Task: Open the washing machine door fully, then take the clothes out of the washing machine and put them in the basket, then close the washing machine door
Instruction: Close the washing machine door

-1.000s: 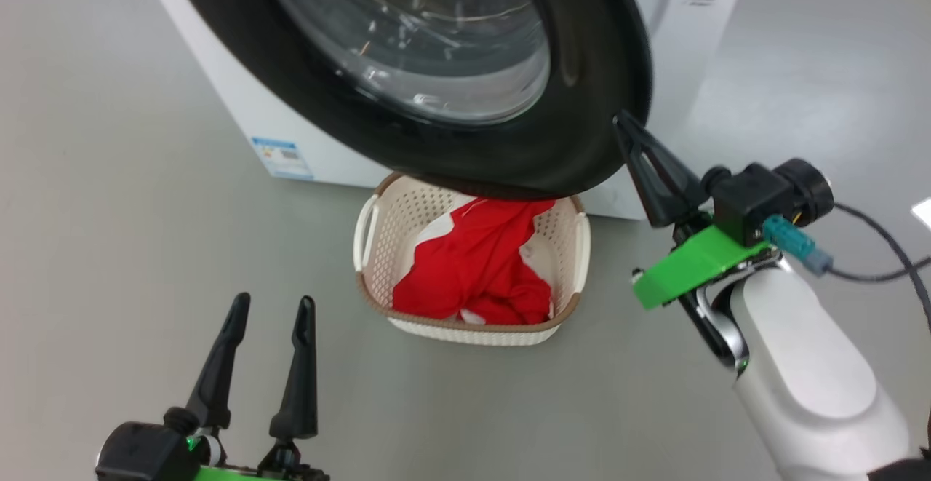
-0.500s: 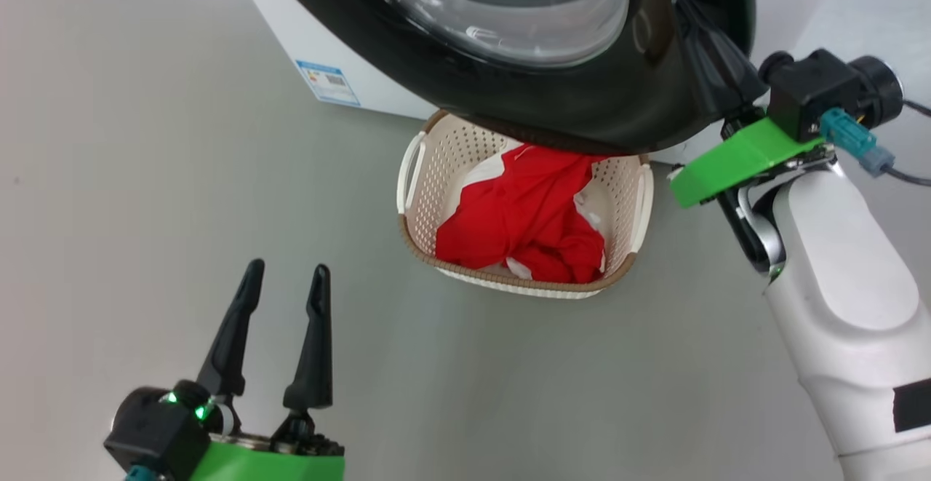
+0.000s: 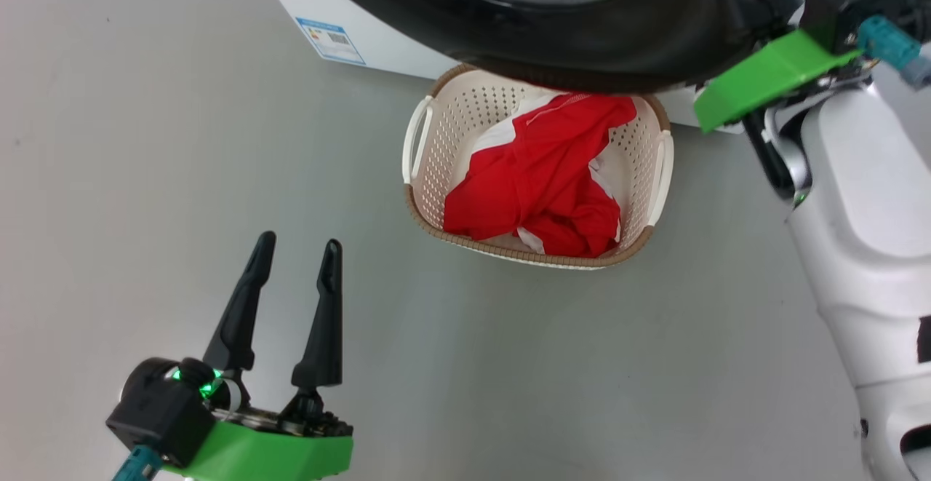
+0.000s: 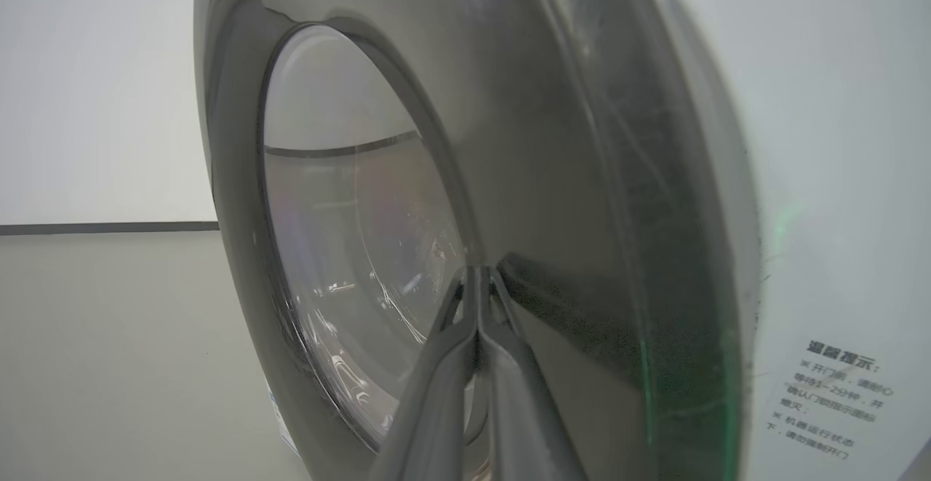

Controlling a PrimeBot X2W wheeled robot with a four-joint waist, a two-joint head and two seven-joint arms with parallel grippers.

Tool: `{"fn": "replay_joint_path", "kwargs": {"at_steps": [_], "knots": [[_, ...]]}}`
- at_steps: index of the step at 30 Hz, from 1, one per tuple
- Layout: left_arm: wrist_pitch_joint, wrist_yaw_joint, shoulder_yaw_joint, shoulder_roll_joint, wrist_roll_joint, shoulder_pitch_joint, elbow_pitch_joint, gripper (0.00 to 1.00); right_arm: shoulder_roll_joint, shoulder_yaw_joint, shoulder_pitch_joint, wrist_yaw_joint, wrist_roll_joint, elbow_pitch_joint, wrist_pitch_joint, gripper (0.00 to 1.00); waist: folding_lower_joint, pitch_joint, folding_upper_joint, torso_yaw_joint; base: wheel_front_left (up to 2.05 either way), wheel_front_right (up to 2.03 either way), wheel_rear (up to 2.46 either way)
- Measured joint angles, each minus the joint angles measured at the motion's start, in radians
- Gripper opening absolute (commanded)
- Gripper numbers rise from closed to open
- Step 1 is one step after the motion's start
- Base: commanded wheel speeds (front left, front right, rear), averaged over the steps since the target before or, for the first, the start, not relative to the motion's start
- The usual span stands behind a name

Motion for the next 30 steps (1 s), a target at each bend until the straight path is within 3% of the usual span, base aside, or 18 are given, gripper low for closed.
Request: {"fn": "replay_joint_path", "kwargs": {"at_steps": [11, 23, 25, 26, 28, 29, 30], "knots": [[0.000, -0.002, -0.002, -0.005, -0.004, -0.025, 0.003, 1.00, -0.012, -0.027, -0.153, 0.000, -0.043, 0.091, 0.000, 0.00, 0.0000, 0.056, 0.0000, 0.007, 0.00, 0.00, 0.00], [0.000, -0.002, -0.005, -0.006, -0.013, -0.051, 0.003, 1.00, 0.005, -0.082, -0.171, 0.000, -0.096, 0.068, -0.001, 0.00, 0.0000, 0.072, 0.0000, -0.007, 0.00, 0.00, 0.00], [0.000, -0.001, -0.004, -0.007, -0.069, -0.060, 0.000, 1.00, 0.010, -0.081, -0.165, 0.000, -0.091, 0.050, -0.001, 0.00, 0.0000, 0.072, 0.0000, -0.014, 0.00, 0.00, 0.00], [0.000, -0.001, -0.004, -0.007, -0.075, -0.060, 0.001, 1.00, 0.013, -0.078, -0.160, 0.000, -0.086, 0.035, -0.001, 0.08, 0.0000, 0.072, 0.0000, -0.019, 0.00, 0.00, 0.00], [0.000, -0.001, -0.003, -0.007, -0.076, -0.060, 0.001, 1.00, 0.017, -0.073, -0.137, 0.000, -0.082, 0.003, -0.001, 0.83, 0.0000, 0.070, 0.0000, -0.029, 0.00, 0.00, 0.00], [0.000, 0.000, -0.001, -0.007, -0.078, -0.060, 0.001, 1.00, 0.020, -0.070, -0.119, 0.000, -0.072, -0.014, -0.001, 1.00, 0.0000, 0.068, 0.0000, -0.035, 0.00, 0.00, 0.00], [0.000, 0.000, 0.000, -0.007, -0.077, -0.061, 0.001, 1.00, 0.023, -0.061, -0.098, 0.000, -0.061, -0.031, -0.001, 1.00, 0.0000, 0.066, 0.0000, -0.041, 0.00, 0.00, 0.00]]}}
